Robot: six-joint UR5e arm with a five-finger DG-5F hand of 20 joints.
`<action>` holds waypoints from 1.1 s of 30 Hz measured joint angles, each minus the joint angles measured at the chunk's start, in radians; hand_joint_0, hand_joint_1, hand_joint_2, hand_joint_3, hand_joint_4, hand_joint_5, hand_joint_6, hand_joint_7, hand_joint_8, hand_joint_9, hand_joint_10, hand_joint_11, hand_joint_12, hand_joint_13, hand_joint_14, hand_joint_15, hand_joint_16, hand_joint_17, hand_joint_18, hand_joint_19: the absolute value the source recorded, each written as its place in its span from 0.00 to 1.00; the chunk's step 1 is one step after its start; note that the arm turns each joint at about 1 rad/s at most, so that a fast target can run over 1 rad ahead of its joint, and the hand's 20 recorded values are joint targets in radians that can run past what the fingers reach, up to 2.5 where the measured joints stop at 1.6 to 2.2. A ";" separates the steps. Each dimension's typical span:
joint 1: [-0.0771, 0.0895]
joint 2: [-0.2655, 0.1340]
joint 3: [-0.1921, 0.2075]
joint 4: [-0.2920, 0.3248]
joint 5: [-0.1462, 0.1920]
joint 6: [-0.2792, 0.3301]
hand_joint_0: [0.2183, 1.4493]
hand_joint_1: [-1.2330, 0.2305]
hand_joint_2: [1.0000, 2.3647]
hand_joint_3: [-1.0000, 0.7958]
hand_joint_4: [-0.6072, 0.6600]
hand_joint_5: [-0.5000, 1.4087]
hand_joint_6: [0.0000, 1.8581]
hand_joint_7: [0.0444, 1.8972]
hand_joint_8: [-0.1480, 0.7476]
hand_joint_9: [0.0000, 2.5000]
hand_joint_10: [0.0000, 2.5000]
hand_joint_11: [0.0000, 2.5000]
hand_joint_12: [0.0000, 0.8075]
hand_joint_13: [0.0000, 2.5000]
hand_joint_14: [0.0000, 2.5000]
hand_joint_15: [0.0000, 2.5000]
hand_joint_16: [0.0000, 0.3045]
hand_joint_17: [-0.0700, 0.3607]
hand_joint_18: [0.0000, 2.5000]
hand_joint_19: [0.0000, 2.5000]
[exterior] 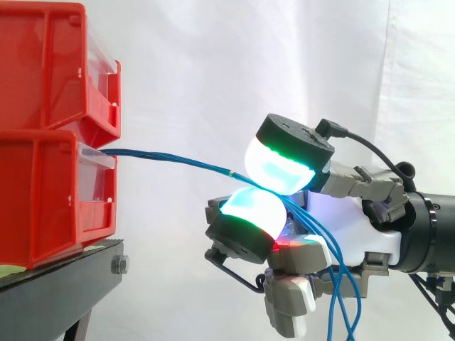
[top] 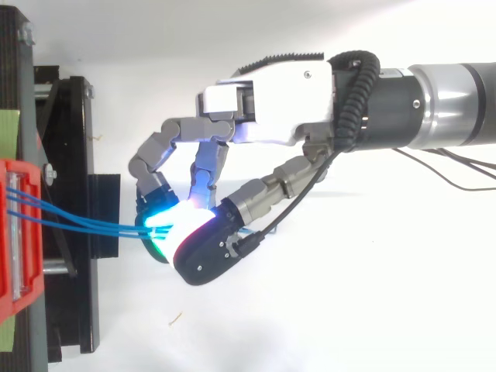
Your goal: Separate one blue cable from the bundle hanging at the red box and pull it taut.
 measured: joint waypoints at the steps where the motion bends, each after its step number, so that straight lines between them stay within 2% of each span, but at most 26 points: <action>1: 0.000 0.000 0.000 0.000 0.000 0.000 0.41 0.22 0.02 0.48 0.47 0.16 0.49 0.68 0.55 0.46 0.01 0.39 0.46 0.46 0.01 0.25 0.15 0.40 0.40 0.22; 2: 0.000 0.000 0.000 0.000 0.000 0.000 0.43 0.20 0.02 0.45 0.46 0.16 0.50 0.65 0.54 0.46 0.01 0.39 0.45 0.45 0.01 0.25 0.15 0.40 0.40 0.22; 3: 0.000 0.000 0.000 0.000 0.000 0.000 0.46 0.20 0.01 0.41 0.47 0.16 0.50 0.68 0.54 0.46 0.01 0.39 0.44 0.45 0.01 0.26 0.15 0.39 0.39 0.22; 8: 0.000 0.000 0.000 0.000 0.000 0.000 0.50 0.18 0.01 0.37 0.44 0.17 0.50 0.68 0.54 0.48 0.01 0.40 0.44 0.46 0.01 0.25 0.14 0.39 0.38 0.21; 18: 0.000 0.000 -0.002 -0.004 0.000 -0.004 0.50 0.17 0.00 0.28 0.50 0.18 0.50 0.66 0.55 0.49 0.01 0.41 0.43 0.46 0.01 0.25 0.14 0.38 0.39 0.20; 24: 0.000 0.000 -0.002 -0.005 0.000 -0.009 0.48 0.16 0.00 0.28 0.53 0.18 0.50 0.60 0.55 0.49 0.01 0.41 0.43 0.46 0.01 0.25 0.14 0.38 0.39 0.19; 28: 0.000 0.000 -0.002 -0.005 0.000 -0.009 0.45 0.16 0.00 0.28 0.60 0.18 0.50 0.59 0.55 0.49 0.01 0.41 0.44 0.46 0.01 0.26 0.14 0.38 0.39 0.19; 29: 0.000 0.000 -0.002 -0.005 0.000 -0.009 0.42 0.16 0.00 0.28 0.60 0.18 0.49 0.65 0.55 0.49 0.01 0.41 0.43 0.46 0.01 0.26 0.14 0.38 0.39 0.19; 30: 0.000 0.000 -0.002 -0.005 0.000 -0.009 0.34 0.18 0.00 0.28 0.58 0.19 0.49 0.67 0.55 0.50 0.01 0.41 0.44 0.46 0.01 0.26 0.14 0.38 0.39 0.20; 31: 0.000 0.000 -0.002 -0.005 0.000 -0.009 0.32 0.18 0.00 0.28 0.58 0.19 0.49 0.68 0.55 0.50 0.01 0.41 0.44 0.46 0.01 0.26 0.14 0.38 0.39 0.21; 33: 0.000 0.000 -0.002 -0.005 0.000 -0.009 0.25 0.30 0.00 0.28 0.59 0.19 0.49 0.70 0.58 0.51 0.01 0.40 0.48 0.47 0.01 0.26 0.15 0.41 0.40 0.23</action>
